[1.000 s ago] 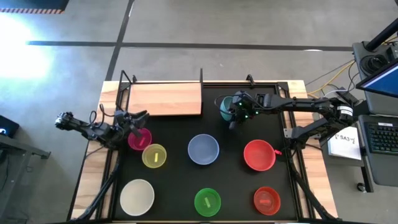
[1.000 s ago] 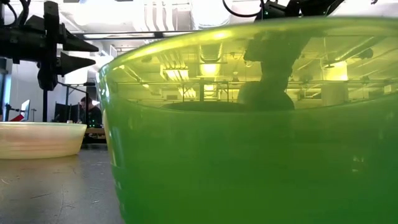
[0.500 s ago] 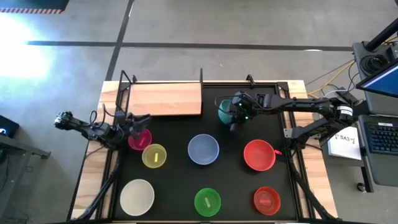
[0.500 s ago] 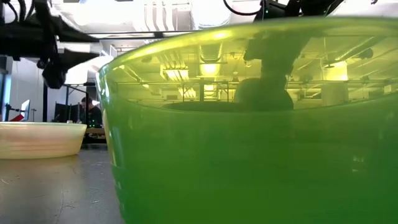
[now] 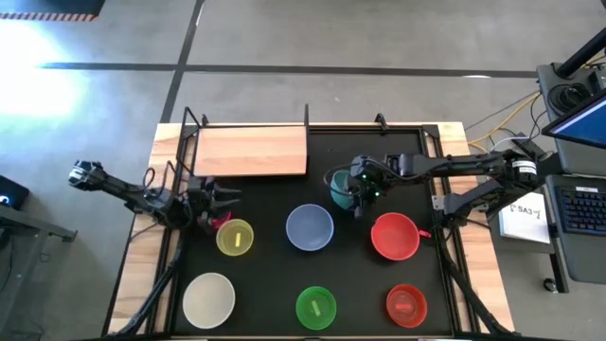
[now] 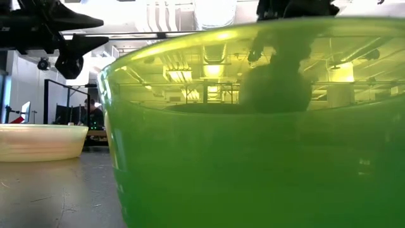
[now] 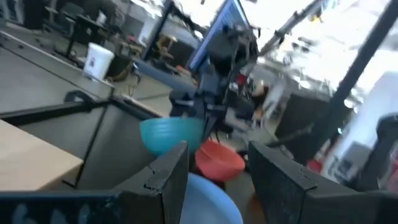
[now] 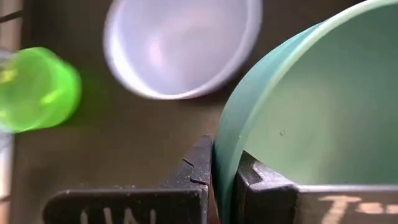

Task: Place and stack bowls onto a shelf
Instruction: Put the dark green bowl on the shelf

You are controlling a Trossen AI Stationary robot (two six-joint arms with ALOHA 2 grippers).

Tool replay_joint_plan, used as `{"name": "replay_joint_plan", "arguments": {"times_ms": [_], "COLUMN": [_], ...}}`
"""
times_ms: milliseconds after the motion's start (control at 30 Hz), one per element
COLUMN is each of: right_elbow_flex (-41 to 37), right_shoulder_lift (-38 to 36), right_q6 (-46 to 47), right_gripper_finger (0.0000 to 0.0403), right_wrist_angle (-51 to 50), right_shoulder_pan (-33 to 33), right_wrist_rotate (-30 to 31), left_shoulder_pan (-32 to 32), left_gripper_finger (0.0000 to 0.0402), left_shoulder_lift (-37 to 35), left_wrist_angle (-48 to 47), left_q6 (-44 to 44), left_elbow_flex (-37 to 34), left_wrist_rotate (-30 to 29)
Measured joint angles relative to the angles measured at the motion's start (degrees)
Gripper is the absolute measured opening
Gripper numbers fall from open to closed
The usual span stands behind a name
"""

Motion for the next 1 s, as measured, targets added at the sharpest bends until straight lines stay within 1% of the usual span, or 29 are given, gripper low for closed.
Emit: {"name": "replay_joint_plan", "arguments": {"times_ms": [100,267,333,400,433,500,667,767,900,1000], "right_elbow_flex": [2.7,7.8,9.3,10.5,11.0,11.7,13.2,15.0,18.0,20.3], "right_shoulder_lift": [0.0,0.1,0.5,1.1,1.7,2.7,6.5,9.0,12.2,14.4], "right_q6": [0.1,0.0,0.3,0.4,0.4,0.4,-1.7,-4.0,-6.9,-8.6], "right_gripper_finger": [0.0008,0.0008,0.0008,0.0008,0.0008,0.0008,0.0008,0.0008,0.0008,0.0008], "right_wrist_angle": [-1.6,-4.6,-4.7,-4.7,-4.7,-4.6,-4.2,-4.2,-4.1,-4.3], "right_shoulder_pan": [2.0,5.0,6.3,7.6,8.3,10.0,14.5,16.8,18.4,18.7], "right_wrist_rotate": [-2.0,-6.4,-9.8,-14.4,-16.5,-19.2,-23.5,-24.0,-27.6,-30.3], "left_shoulder_pan": [0.0,0.0,0.0,0.0,0.0,-0.1,-0.1,-0.1,0.0,-0.1], "left_gripper_finger": [0.0150,0.0150,0.0150,0.0150,0.0150,0.0150,0.0150,0.0150,0.0150,0.0150], "left_shoulder_lift": [4.9,13.7,17.0,20.5,22.2,25.8,36.1,43.3,52.7,57.8], "left_wrist_angle": [0.3,0.2,0.3,1.4,2.7,5.4,6.3,6.6,8.2,11.6], "left_q6": [1.5,9.4,15.5,21.7,23.9,26.1,26.7,28.0,29.4,31.3], "left_elbow_flex": [2.3,7.4,9.7,11.6,12.3,14.0,19.3,23.1,27.5,29.9], "left_wrist_rotate": [2.4,9.8,13.6,18.2,20.5,23.2,25.6,26.7,26.8,26.9]}}
